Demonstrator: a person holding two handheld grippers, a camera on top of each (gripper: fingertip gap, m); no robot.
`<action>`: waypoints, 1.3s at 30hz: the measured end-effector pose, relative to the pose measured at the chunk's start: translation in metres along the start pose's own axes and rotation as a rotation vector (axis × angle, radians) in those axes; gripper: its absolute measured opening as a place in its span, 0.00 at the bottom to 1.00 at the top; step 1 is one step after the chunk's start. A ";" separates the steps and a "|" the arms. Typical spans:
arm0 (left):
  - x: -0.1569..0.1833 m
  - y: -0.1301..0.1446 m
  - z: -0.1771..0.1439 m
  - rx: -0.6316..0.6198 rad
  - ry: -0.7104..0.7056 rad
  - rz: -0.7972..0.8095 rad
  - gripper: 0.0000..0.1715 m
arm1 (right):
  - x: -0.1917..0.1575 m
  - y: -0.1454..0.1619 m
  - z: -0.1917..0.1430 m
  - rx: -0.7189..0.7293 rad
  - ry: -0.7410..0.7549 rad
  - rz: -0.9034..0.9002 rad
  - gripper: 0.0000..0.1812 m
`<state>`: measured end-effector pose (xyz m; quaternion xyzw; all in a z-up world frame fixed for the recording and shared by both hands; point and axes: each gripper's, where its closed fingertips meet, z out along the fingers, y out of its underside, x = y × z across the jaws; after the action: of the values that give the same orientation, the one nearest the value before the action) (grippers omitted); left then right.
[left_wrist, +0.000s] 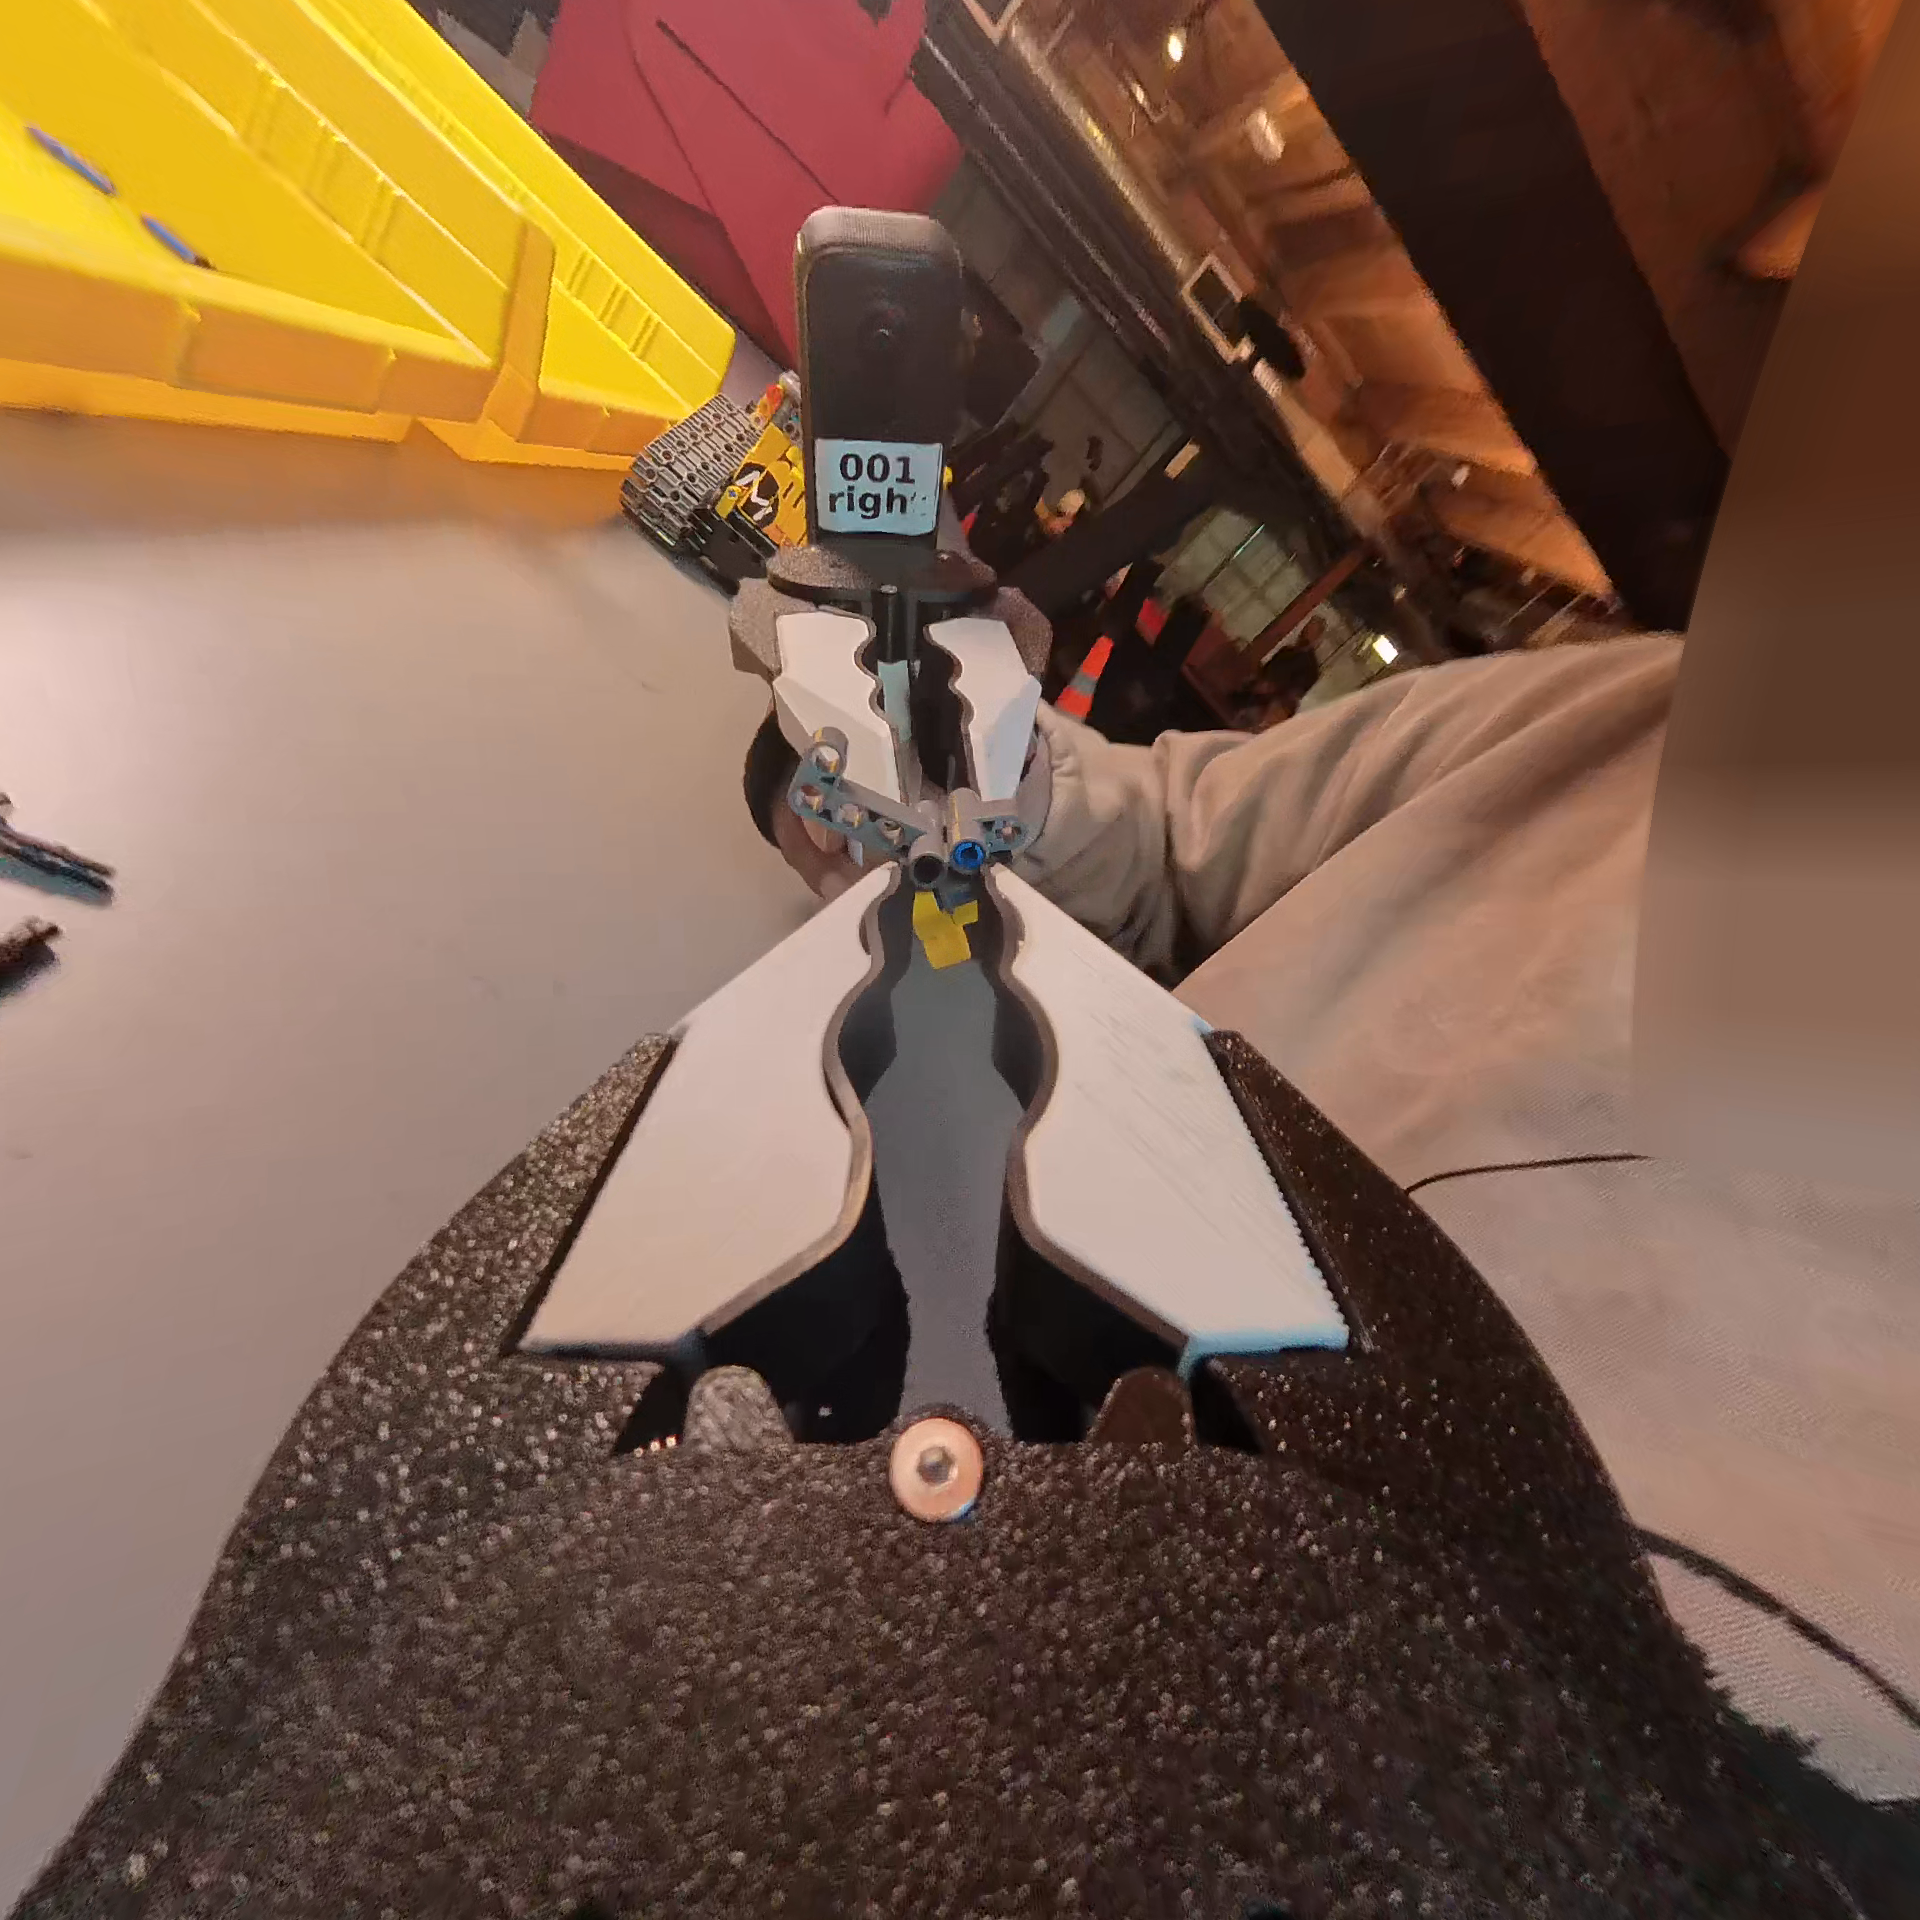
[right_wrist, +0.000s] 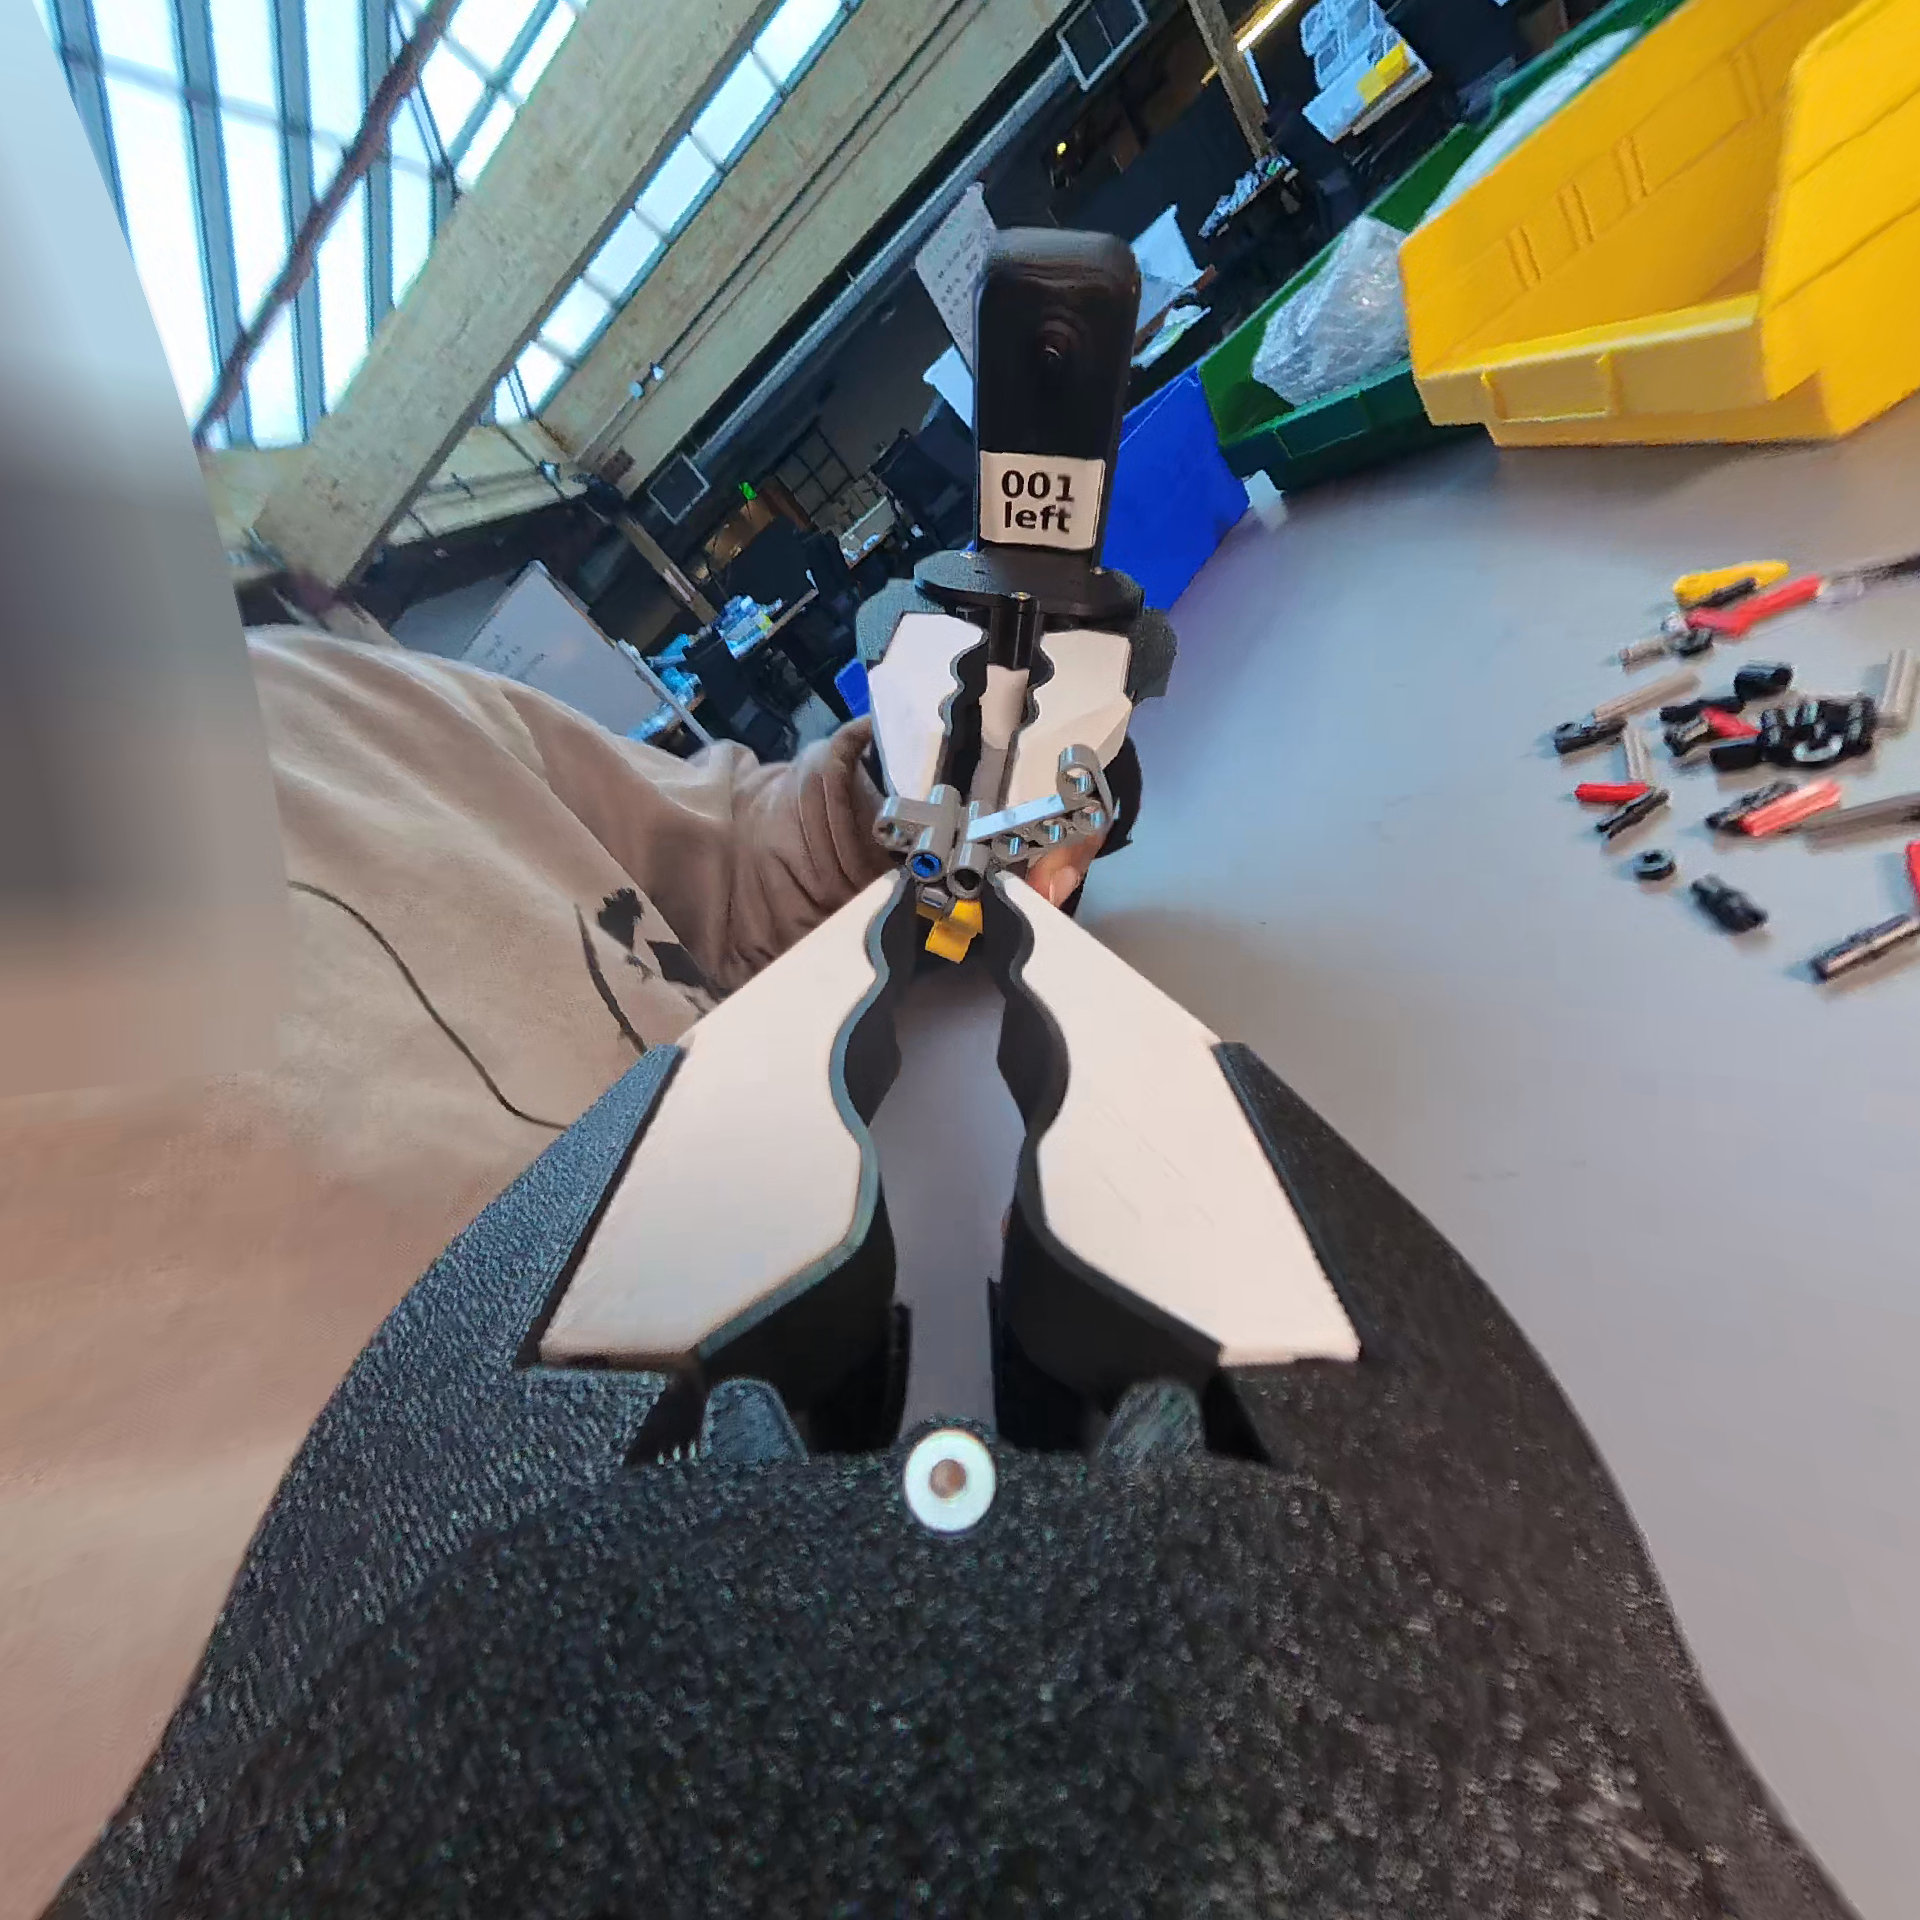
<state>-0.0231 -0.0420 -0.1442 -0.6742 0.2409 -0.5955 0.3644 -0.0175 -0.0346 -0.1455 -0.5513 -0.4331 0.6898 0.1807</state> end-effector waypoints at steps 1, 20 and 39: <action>0.002 0.003 0.000 -0.033 -0.041 0.107 0.07 | -0.002 0.002 0.000 -0.025 0.016 -0.092 0.06; -0.001 -0.001 -0.002 -0.044 -0.395 0.798 0.16 | 0.006 0.006 0.002 -0.025 0.107 -0.206 0.12; 0.023 0.007 0.007 -0.017 -0.056 0.372 0.14 | -0.027 0.012 0.002 -0.057 -0.036 -0.360 0.09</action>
<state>-0.0118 -0.0623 -0.1354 -0.6374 0.3563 -0.4970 0.4688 -0.0075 -0.0616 -0.1381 -0.4573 -0.5475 0.6435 0.2776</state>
